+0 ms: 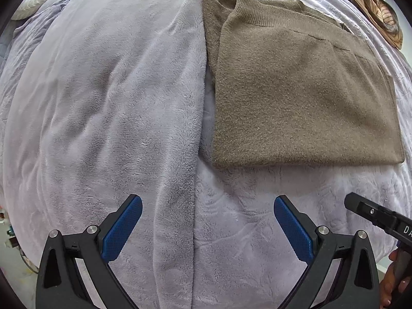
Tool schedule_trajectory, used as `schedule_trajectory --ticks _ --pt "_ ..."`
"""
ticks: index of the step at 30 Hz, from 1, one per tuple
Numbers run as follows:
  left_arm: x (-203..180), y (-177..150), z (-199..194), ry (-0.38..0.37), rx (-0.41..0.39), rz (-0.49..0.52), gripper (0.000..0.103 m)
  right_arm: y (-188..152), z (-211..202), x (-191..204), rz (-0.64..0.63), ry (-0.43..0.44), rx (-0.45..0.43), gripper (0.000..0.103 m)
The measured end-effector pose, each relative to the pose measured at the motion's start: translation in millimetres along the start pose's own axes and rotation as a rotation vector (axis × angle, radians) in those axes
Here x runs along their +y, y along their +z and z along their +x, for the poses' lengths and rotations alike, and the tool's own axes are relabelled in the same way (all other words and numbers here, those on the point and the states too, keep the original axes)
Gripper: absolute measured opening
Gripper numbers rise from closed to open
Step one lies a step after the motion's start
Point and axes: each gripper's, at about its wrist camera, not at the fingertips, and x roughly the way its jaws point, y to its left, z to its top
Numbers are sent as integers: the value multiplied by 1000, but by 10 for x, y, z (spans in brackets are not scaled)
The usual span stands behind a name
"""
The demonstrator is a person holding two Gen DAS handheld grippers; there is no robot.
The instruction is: Fold small clothes
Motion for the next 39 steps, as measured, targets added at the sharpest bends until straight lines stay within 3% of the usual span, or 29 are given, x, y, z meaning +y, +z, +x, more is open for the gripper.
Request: schedule_trajectory --ticks 3,9,12,16,17,18,22,24,29,32,33,34,35,36,39 --pt "85 35 63 -51 -2 -27 103 52 59 29 21 50 -7 45" --pt "341 134 126 -228 -23 -125 103 184 285 93 105 221 -22 54" --pt "476 224 181 -347 -22 -166 103 252 499 69 215 349 -26 54" --pt "549 318 307 -521 8 -209 103 323 742 60 332 444 -63 54" --pt "539 384 324 -545 14 -211 103 349 779 63 354 467 -69 40" --pt "532 439 352 -569 19 -212 103 371 791 63 367 483 -71 7" --pt "512 664 346 -694 18 -212 103 497 569 156 346 631 -100 8" --pt "516 820 362 -768 11 -217 103 540 415 215 307 658 -110 8" --pt "489 1248 513 -826 23 -230 103 634 181 349 225 679 -119 8" --pt "285 1483 515 -813 13 -171 101 654 199 418 196 663 -106 8" --pt "177 1551 494 -784 8 -138 87 654 221 435 192 660 -101 8" --pt "74 1603 492 -732 17 -101 57 653 251 453 186 652 -94 8" --pt "7 1632 512 -684 29 -73 40 663 272 464 183 645 -89 8" --pt "-68 1656 539 -648 52 -50 31 665 313 474 180 635 -77 8" --pt "-177 1659 472 -557 21 -7 29 680 353 386 185 575 -34 12"
